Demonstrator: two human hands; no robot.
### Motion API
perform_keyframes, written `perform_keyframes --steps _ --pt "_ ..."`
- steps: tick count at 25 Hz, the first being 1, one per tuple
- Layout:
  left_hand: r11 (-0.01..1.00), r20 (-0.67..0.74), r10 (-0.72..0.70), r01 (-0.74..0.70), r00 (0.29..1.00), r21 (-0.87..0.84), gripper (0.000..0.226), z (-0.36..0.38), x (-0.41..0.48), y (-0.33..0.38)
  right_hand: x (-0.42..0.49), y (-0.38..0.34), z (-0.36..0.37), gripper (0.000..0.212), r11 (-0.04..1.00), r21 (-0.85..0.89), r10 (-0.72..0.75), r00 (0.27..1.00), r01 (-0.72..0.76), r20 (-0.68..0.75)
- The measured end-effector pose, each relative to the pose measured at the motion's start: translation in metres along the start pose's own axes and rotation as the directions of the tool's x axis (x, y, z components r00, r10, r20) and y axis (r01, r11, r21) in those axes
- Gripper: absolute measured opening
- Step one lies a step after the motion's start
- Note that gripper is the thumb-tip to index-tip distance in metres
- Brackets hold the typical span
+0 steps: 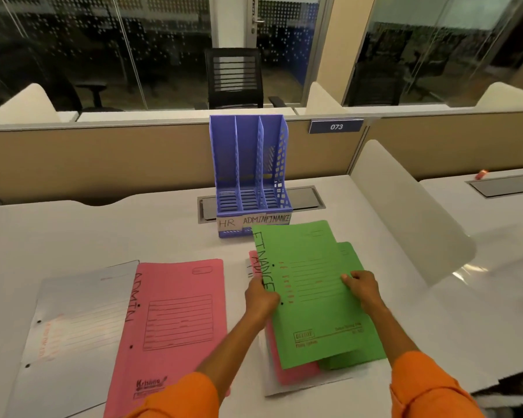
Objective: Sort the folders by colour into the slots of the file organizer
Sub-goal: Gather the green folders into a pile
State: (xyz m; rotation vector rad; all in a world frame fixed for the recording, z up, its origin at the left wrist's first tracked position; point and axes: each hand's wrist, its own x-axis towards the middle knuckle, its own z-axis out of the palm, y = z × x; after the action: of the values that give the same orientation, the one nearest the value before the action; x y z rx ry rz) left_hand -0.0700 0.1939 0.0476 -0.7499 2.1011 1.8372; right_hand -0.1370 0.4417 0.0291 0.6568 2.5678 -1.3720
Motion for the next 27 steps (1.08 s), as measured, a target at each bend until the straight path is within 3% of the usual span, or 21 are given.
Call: perform_keyframes --steps 5,9,16,21,27 --pt "0.999 0.010 -0.030 0.030 0.999 -0.012 0.042 0.056 0.004 -0.009 0.021 0.027 -0.046 0.024 0.993 -0.106 0.040 0.998 -0.044 -0.043" --pt "0.997 0.014 -0.058 0.057 0.998 0.052 0.046 0.095 0.010 -0.015 0.033 0.040 -0.068 0.046 0.988 -0.136 0.069 0.995 -0.078 -0.068" --pt "0.993 0.000 -0.072 0.072 0.997 0.090 0.042 0.130 0.020 -0.017 0.053 0.063 -0.076 0.026 0.967 -0.241 0.078 0.997 -0.078 -0.010" --pt "0.989 -0.010 -0.087 0.088 0.996 0.118 0.043 0.139 0.024 -0.021 0.059 0.071 -0.069 0.043 0.956 -0.287 0.050 0.999 -0.050 -0.009" --pt "0.982 -0.046 -0.057 0.065 0.997 0.180 0.042 0.142 0.026 -0.022 0.064 0.069 -0.060 0.034 0.914 -0.404 0.015 0.999 -0.028 -0.035"
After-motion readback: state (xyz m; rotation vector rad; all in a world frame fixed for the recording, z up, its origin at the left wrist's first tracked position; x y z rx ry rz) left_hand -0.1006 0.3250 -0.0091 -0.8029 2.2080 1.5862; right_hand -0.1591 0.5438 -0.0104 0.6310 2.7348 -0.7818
